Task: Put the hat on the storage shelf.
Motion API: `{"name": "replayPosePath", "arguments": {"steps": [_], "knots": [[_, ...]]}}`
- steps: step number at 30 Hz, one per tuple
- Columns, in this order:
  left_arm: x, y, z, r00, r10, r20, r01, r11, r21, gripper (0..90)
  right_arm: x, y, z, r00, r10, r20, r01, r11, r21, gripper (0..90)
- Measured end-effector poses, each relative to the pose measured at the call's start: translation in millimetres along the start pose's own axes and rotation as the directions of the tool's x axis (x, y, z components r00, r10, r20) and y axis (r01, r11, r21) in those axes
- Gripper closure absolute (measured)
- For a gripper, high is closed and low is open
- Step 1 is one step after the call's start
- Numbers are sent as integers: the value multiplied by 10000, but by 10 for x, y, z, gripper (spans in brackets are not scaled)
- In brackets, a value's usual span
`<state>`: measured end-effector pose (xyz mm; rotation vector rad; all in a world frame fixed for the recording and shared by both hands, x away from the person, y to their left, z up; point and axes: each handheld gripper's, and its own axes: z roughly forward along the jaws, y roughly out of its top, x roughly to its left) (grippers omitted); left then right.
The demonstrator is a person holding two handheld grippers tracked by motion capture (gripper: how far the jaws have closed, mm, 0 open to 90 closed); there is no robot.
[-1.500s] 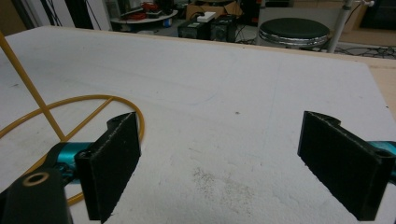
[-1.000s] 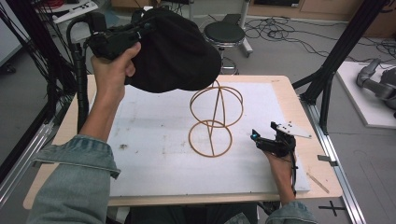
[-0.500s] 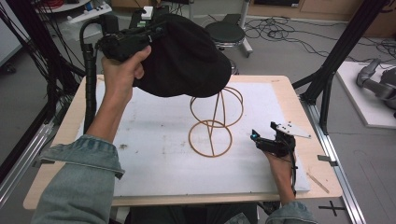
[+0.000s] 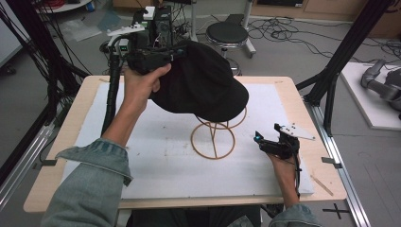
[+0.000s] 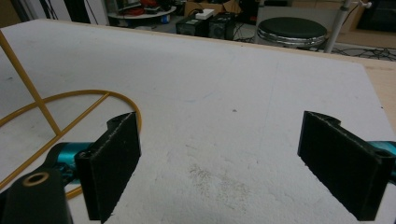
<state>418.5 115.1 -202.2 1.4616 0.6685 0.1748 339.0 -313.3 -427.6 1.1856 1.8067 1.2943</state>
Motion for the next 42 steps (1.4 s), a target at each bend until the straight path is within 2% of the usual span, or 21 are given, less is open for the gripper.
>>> {"name": "replayPosePath", "arguments": {"steps": [9, 16, 20, 29, 37, 42], "knots": [[-28, -200, 248, 9998, -13, 213, -1, 9979, 652, 710, -7, -2, -2, 10000, 26, 18, -26, 10000, 29, 130], [-79, -360, 436, 9989, 202, 414, -251, 9925, 1199, 707, -10, -5, 3, 10000, 11, 26, -11, 10000, 77, 130], [-92, -423, 506, 9984, 236, 520, -303, 9907, 1330, 706, -11, -6, -1, 10000, 52, 66, -53, 9999, 94, 130], [-71, -524, 568, 9970, 207, 740, -316, 9883, 1492, 695, -57, -13, -12, 9997, 167, 170, -169, 9998, 113, 130], [-51, -595, 600, 9949, 254, 976, -410, 9859, 1620, 619, -74, -19, -7, 9992, 261, 288, -267, 9994, 202, 130], [-76, -605, 604, 9931, 806, 850, -945, 9800, 1754, 585, -98, -27, -11, 9981, 414, 460, -430, 9985, 343, 130]]}}
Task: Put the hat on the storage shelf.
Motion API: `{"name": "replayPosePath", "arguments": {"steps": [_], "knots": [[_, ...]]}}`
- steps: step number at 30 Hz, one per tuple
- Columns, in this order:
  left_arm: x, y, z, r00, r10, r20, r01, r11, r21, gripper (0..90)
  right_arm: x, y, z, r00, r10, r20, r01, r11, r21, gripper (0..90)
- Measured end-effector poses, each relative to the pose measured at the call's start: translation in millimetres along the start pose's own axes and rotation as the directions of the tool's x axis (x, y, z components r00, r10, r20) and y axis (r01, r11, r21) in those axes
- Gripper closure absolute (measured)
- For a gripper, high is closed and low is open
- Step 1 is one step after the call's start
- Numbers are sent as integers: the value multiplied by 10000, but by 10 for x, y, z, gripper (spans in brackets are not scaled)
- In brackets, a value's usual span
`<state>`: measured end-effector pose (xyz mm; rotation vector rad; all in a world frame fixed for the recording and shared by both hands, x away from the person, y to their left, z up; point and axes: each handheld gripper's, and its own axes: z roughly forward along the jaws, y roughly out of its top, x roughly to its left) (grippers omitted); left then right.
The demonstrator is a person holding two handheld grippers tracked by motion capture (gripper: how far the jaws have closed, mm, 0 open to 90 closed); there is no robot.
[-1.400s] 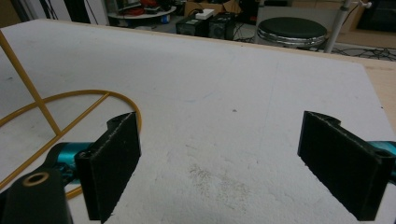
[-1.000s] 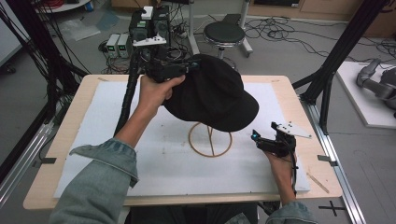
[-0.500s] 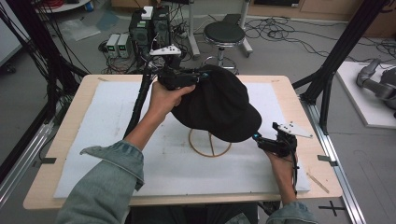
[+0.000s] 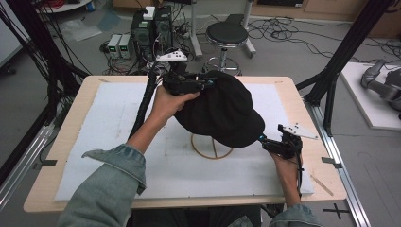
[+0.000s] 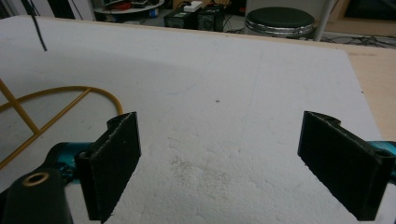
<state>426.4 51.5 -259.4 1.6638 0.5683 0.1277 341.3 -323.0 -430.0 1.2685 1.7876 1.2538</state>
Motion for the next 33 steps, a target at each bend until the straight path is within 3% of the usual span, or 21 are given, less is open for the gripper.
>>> {"name": "replayPosePath", "arguments": {"steps": [6, 14, 21, 27, 33], "knots": [[2, -4, 3, 9999, 158, -6, -158, 9999, 40, 452, -21, -6, 0, 9998, 135, 120, -137, 9999, 96, 130], [-10, -10, -68, 9993, 322, -171, -321, 9995, 57, 429, -24, -6, -1, 9998, 99, 145, -101, 9999, 115, 130], [-8, -78, -308, 9949, 666, -756, -666, 9978, 22, 394, -44, -9, -3, 9998, 125, 160, -126, 9999, 98, 130], [32, -174, -581, 9841, 976, -1481, -955, 9952, 212, 383, -48, -9, 6, 9998, 115, 190, -117, 9999, 110, 130], [88, -323, -897, 9680, 1064, -2272, -1043, 9943, 214, 361, -63, -11, 8, 9996, 159, 223, -161, 9998, 87, 130]]}}
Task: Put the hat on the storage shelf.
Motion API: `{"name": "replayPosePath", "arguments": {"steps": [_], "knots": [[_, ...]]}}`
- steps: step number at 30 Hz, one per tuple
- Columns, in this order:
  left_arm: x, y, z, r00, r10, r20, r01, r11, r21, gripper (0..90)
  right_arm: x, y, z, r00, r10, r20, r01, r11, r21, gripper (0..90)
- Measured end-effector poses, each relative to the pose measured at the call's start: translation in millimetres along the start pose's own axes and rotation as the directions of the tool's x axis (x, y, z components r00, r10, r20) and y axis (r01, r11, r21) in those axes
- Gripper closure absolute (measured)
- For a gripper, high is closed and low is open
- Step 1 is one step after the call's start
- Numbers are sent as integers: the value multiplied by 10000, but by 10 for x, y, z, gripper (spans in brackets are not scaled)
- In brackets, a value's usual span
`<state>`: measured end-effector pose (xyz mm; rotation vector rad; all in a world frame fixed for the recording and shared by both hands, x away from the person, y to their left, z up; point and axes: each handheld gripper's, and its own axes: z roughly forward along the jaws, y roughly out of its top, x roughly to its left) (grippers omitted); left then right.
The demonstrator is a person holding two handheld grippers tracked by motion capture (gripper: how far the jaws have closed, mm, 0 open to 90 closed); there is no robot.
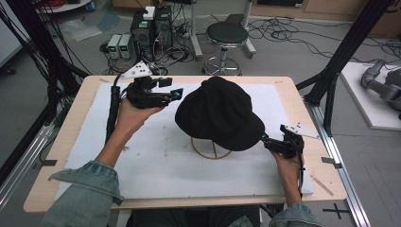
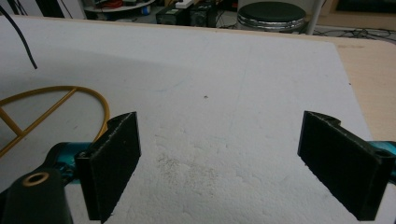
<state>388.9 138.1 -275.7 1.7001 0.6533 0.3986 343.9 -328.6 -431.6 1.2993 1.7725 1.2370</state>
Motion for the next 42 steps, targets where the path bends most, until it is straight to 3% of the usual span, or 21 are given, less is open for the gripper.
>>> {"name": "replayPosePath", "arguments": {"steps": [4, 7, 8, 15, 20, 27, 32, 42], "knots": [[87, -126, -182, 9976, 73, -690, -68, 9999, 79, 343, -2, 0, -5, 10000, -8, 18, 8, 10000, 29, 130], [154, -227, -303, 9938, 12, -1112, -6, 10000, 58, 340, -5, -5, -13, 10000, -63, 38, 63, 10000, 74, 130], [190, -291, -377, 9900, -23, -1414, 34, 10000, 74, 340, -5, -6, -15, 10000, -33, 47, 33, 10000, 47, 130], [256, -494, -575, 9781, -102, -2080, 112, 9999, 38, 329, -14, -11, -50, 9998, -130, 175, 129, 9999, 55, 130], [298, -683, -736, 9648, -267, -2616, 251, 9996, -94, 318, -9, -11, -82, 9994, -190, 281, 189, 9998, 22, 130], [357, -927, -944, 9390, -504, -3402, 462, 9987, -202, 306, 8, -9, -80, 9993, -254, 268, 254, 9997, -3, 130], [365, -1068, -1067, 9202, -413, -3894, 383, 9991, -156, 304, 7, -6, -82, 9994, -189, 291, 191, 9998, -45, 130], [385, -1327, -1185, 9043, -676, -4215, 596, 9977, -320, 303, -9, 0, -90, 9992, -63, 398, 68, 9999, -133, 130]]}}
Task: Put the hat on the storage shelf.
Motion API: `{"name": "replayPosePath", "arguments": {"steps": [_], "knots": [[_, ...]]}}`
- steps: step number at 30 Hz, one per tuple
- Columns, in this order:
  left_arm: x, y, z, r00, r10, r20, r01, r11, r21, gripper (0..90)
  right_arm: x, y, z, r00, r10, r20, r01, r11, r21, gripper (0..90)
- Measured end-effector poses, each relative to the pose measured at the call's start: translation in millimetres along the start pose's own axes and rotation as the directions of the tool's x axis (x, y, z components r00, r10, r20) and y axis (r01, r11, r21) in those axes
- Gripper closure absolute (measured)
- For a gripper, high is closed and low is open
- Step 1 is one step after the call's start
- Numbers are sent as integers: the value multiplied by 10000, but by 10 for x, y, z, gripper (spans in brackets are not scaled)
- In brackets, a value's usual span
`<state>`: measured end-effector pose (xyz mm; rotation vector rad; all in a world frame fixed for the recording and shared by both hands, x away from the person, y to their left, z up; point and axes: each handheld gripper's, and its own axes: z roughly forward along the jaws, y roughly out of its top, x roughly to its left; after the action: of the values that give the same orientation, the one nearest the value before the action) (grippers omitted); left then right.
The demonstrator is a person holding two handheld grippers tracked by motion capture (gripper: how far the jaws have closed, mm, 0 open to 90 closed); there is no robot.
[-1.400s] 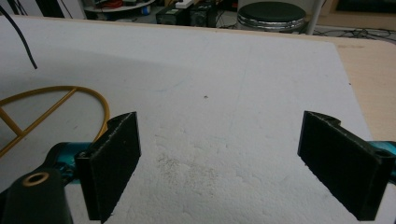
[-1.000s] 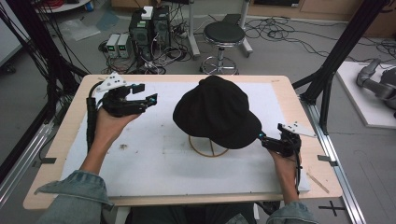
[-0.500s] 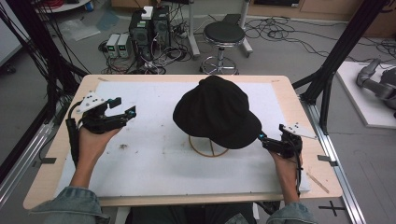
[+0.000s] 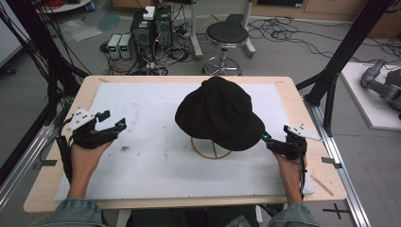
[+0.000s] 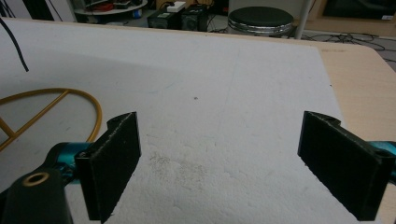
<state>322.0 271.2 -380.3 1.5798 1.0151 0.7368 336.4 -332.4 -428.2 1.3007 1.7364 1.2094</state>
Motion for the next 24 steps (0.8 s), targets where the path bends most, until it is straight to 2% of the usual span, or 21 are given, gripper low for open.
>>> {"name": "replayPosePath", "arguments": {"steps": [9, 24], "knots": [[41, -159, -8, 10000, -39, -53, 40, 9997, 232, 297, -12, 1, -1, 10000, 68, 39, -68, 10000, -27, 130], [118, -376, -20, 9990, 99, -446, -71, 9980, 634, 297, -6, 1, 12, 10000, 71, -38, -71, 10000, -31, 130]]}}
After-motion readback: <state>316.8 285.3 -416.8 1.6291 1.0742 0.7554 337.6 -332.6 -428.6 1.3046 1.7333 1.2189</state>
